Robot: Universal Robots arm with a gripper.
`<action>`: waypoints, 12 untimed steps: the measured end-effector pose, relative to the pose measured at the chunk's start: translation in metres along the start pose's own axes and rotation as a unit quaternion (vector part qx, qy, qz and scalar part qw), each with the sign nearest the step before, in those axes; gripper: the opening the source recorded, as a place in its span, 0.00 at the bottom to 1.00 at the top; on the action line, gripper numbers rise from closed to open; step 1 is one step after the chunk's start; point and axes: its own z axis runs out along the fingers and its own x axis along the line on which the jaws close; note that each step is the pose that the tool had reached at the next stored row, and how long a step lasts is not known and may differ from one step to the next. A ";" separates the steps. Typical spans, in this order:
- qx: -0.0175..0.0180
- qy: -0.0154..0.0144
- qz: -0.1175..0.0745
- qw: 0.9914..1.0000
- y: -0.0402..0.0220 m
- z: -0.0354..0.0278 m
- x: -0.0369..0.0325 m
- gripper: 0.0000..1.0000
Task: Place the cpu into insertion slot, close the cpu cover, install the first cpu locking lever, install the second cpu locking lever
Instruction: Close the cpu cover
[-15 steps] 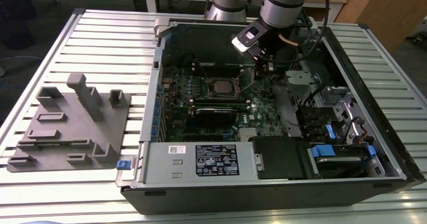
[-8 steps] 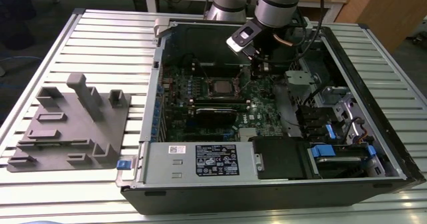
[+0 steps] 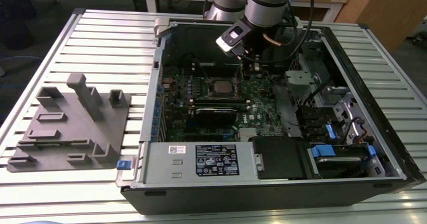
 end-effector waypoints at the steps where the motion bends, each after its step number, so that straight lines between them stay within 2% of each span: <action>1: 0.000 0.000 0.000 1.000 -0.0028 0.0000 0.0000 0.11; 7: 0.000 0.000 0.000 1.000 -0.0196 0.0000 0.0004 0.11; 12: 0.000 0.000 0.000 1.000 -0.0295 0.0001 0.0005 0.11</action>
